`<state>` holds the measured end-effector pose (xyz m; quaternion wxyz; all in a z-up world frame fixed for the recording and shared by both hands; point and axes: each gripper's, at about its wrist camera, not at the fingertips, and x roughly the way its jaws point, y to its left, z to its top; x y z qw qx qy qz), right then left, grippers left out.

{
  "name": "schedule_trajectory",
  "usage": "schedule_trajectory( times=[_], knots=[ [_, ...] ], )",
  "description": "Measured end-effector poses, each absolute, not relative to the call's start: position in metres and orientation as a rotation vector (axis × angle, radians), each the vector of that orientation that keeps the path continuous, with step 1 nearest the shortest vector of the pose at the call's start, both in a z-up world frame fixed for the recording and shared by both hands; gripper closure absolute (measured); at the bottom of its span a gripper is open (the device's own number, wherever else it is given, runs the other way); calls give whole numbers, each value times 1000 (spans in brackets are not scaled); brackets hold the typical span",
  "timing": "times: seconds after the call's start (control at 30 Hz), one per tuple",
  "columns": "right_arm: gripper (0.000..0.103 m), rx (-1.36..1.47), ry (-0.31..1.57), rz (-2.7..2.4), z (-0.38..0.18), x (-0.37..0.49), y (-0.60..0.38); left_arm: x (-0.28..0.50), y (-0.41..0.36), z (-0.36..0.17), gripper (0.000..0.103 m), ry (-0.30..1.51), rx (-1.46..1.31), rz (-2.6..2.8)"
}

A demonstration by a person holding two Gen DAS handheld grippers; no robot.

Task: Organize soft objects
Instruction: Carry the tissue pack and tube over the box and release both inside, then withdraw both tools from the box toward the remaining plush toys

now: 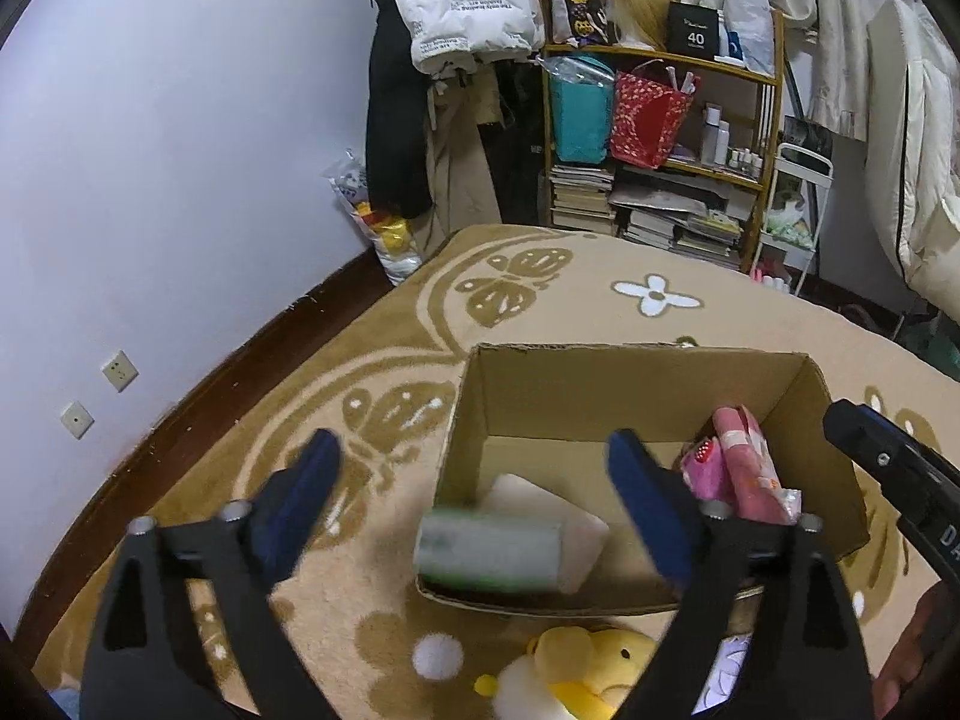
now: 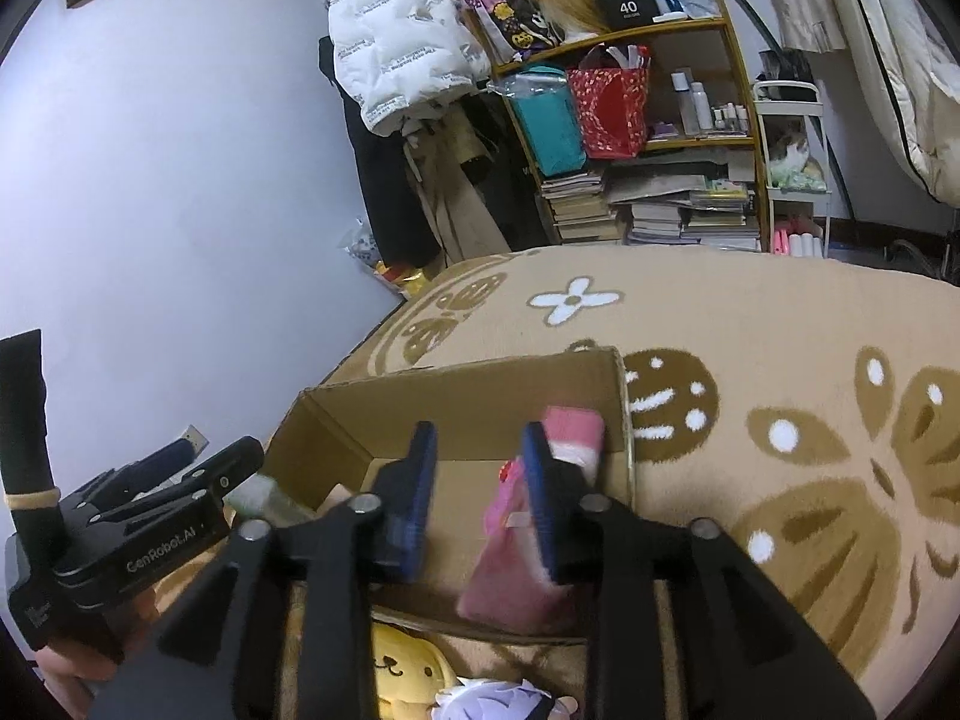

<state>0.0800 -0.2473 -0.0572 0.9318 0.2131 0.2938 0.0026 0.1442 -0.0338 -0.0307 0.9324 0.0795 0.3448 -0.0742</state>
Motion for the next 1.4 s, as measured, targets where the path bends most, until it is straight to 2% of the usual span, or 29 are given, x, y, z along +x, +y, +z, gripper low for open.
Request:
schedule_trajectory(
  times=[0.27,0.33,0.5,0.97,1.4],
  knots=[
    [28,451,595,-13,-52,71,-252,136,-37,-26,1,675,243,-113],
    [15,445,600,-9,-52,68,-252,133,-38,-25,1,680,253,-115],
    [2,448,589,-28,-49,57,-256,127,-37,-23,1,683,256,-116],
    [0,493,668,-42,-58,27,-258,95,-26,-26,1,738,232,-165],
    [0,413,720,-50,-63,9,-239,79,-21,-43,1,832,206,-200]
  ],
)
